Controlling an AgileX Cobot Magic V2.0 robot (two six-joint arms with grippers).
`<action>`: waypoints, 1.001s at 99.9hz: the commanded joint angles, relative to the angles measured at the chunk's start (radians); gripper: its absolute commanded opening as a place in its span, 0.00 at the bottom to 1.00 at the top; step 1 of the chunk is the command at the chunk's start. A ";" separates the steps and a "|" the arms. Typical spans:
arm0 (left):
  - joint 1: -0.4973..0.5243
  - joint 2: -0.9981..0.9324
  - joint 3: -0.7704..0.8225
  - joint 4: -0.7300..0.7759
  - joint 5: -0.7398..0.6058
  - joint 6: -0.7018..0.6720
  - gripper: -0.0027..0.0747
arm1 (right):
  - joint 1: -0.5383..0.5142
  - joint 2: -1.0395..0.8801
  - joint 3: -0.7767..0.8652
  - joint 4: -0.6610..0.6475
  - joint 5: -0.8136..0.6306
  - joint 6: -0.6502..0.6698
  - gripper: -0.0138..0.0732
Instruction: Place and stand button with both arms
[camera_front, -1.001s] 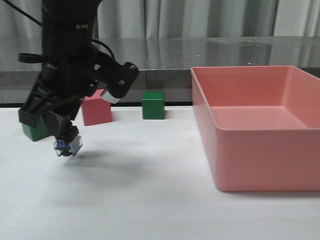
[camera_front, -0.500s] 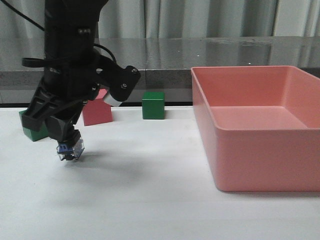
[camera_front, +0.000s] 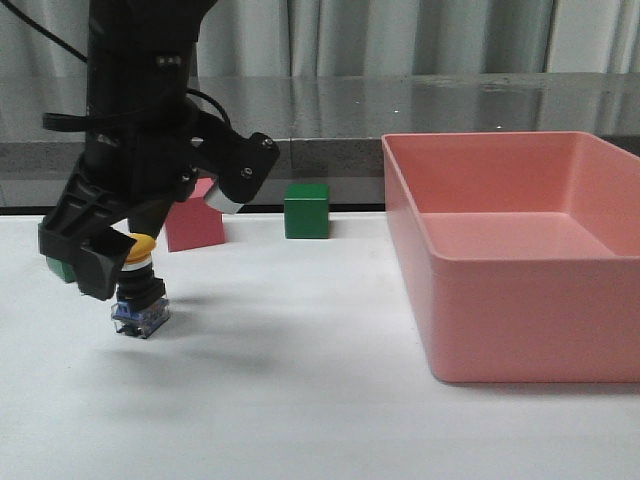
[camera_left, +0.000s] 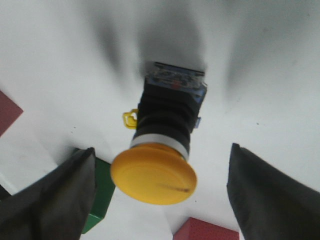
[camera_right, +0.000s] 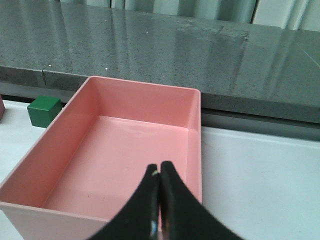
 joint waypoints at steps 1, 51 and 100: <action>-0.006 -0.055 -0.031 0.017 0.050 -0.014 0.72 | -0.004 0.007 -0.026 0.007 -0.082 -0.001 0.09; 0.131 -0.192 -0.097 0.119 0.158 -0.324 0.47 | -0.004 0.007 -0.026 0.007 -0.090 -0.001 0.09; 0.397 -0.598 -0.062 -0.265 -0.161 -0.531 0.01 | -0.004 0.007 -0.026 0.007 -0.090 -0.001 0.09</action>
